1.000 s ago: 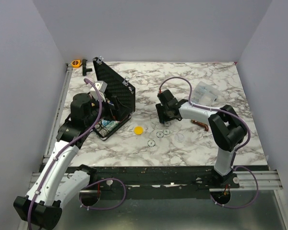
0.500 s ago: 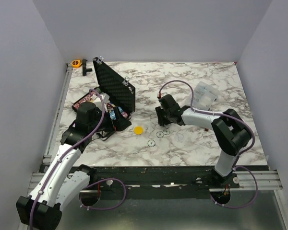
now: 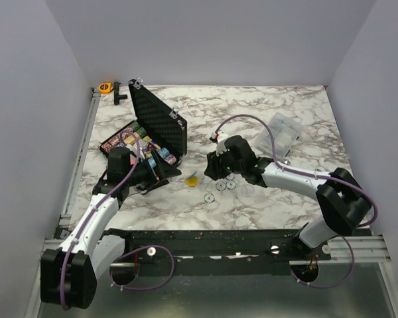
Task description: Pack up texas hold em set
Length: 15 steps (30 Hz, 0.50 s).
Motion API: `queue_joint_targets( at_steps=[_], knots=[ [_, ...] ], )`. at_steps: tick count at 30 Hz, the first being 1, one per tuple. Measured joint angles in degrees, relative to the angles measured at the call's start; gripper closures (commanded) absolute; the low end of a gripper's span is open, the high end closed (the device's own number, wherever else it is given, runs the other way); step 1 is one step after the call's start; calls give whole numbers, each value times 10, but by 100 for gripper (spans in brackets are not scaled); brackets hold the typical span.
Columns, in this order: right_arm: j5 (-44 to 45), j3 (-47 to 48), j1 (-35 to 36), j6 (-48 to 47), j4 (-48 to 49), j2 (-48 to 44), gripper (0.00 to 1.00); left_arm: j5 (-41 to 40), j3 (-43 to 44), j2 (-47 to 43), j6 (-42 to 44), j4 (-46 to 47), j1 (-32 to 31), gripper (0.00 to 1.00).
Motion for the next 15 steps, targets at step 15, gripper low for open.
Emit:
queue_joint_targets(
  at_steps=[15],
  knots=[
    [-75, -33, 41, -1, 69, -33, 54, 32, 28, 82, -12, 44, 16, 6]
  ],
)
